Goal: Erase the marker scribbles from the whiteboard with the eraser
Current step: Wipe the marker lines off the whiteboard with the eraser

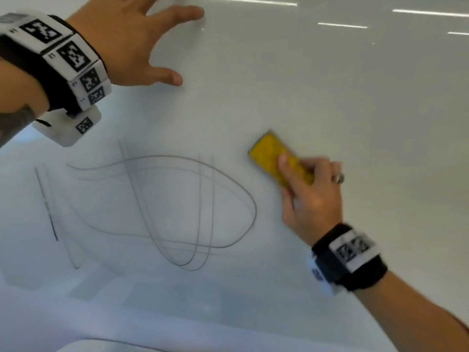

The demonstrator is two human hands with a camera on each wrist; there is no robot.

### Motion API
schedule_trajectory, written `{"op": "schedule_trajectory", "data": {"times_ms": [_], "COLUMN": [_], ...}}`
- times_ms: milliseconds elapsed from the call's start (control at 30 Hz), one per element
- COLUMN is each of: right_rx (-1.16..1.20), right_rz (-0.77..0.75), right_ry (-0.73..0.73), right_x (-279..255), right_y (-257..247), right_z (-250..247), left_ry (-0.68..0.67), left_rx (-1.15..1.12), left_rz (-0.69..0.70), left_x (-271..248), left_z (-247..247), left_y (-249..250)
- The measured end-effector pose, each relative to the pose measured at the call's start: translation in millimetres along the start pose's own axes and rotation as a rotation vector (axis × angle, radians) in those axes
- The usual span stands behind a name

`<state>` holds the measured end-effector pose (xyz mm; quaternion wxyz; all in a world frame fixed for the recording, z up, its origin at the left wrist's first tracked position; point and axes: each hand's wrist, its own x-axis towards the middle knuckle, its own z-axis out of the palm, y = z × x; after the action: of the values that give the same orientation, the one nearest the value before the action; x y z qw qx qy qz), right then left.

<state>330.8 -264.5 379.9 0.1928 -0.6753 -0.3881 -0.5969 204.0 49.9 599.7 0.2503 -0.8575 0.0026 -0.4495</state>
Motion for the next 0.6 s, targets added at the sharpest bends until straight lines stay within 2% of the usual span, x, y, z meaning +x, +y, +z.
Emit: {"op": "schedule_trajectory", "data": {"times_ms": [33, 133, 200, 233, 300, 400, 467, 533, 600], "right_rx": [0.024, 0.027, 0.029, 0.044, 0.054, 0.006, -0.013, -0.003, -0.018], "right_rz": [-0.059, -0.34, -0.429, -0.448, -0.425, -0.23, -0.111, -0.012, 0.013], "right_ry": [-0.072, -0.422, -0.56, -0.56, -0.449, -0.144, -0.033, 0.026, 0.011], "right_x": [-35, -147, -172, -163, -115, -8, 47, 64, 34], "right_y": [-12, -38, -38, -34, -29, -22, -18, -22, -38], "right_z": [9, 21, 20, 19, 18, 11, 7, 11, 24], "left_ry": [0.001, 0.012, 0.018, 0.018, 0.003, -0.035, -0.058, -0.075, -0.073], "left_rx": [0.011, 0.028, 0.045, 0.052, 0.045, -0.017, -0.061, -0.1, -0.111], "left_rz": [0.016, 0.024, 0.02, 0.012, -0.002, -0.035, -0.063, -0.073, -0.073], "left_x": [-1, 0, -1, -2, -2, -2, -3, -3, -4], "left_z": [3, 9, 12, 14, 16, 18, 17, 18, 17], "left_y": [-2, -5, -5, -6, -7, -8, -7, -5, -4]}}
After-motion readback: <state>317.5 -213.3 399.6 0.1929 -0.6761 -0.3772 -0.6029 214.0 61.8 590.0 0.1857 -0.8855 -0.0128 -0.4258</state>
